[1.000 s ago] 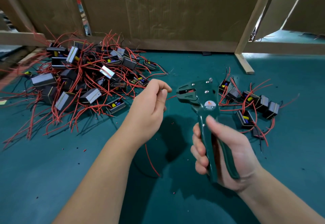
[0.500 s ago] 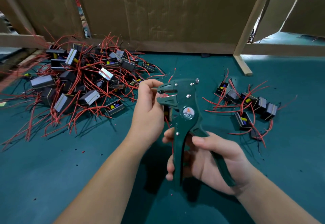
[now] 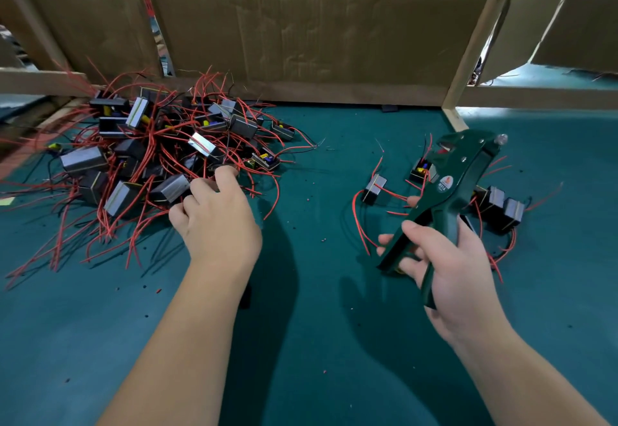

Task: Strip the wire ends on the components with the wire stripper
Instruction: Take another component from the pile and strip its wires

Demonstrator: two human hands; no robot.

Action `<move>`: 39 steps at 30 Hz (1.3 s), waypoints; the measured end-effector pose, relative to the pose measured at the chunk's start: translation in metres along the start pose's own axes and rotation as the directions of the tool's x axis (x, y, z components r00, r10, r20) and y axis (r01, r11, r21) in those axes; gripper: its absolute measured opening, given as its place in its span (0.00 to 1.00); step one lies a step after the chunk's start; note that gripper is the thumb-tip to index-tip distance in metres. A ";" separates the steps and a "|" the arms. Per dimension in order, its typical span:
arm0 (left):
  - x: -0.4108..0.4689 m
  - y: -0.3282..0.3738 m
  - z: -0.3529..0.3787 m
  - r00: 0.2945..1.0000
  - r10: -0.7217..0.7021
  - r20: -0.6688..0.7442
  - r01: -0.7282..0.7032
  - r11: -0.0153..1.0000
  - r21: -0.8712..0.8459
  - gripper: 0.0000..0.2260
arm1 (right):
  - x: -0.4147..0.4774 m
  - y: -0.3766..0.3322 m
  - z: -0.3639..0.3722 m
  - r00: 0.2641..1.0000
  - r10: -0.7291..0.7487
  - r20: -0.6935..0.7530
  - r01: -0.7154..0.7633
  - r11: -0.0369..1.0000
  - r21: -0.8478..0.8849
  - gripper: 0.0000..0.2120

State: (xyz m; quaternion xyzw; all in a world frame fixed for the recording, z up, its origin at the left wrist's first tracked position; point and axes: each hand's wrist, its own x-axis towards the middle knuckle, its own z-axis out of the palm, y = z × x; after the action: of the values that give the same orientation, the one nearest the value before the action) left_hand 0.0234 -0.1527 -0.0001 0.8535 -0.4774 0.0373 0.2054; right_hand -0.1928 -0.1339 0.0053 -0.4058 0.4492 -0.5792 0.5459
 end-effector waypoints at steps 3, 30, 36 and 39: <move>0.008 -0.005 -0.003 1.000 -0.021 0.002 0.021 0.997 -0.069 0.24 | -0.005 -0.003 0.004 0.998 -0.041 0.040 0.043 0.998 -0.051 0.09; 0.001 0.012 -0.013 0.915 0.219 -0.339 -0.335 0.880 -0.336 0.15 | 0.033 -0.005 -0.007 0.922 0.284 0.263 -0.379 0.806 0.455 0.11; -0.008 0.020 -0.011 0.803 0.522 -0.289 -0.586 0.603 -0.541 0.12 | 0.024 -0.006 -0.003 0.823 0.314 0.474 -0.515 0.766 0.385 0.28; -0.011 0.023 -0.011 0.752 0.598 -0.276 -0.628 0.526 -0.574 0.12 | 0.019 -0.008 -0.002 0.772 0.263 0.579 -0.539 0.754 0.376 0.36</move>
State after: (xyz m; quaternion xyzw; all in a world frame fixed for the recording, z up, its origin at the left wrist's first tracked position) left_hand -0.0001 -0.1507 0.0141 0.5074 -0.7246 -0.0376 0.4649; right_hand -0.1983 -0.1528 0.0115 -0.2648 0.1991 -0.4194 0.8452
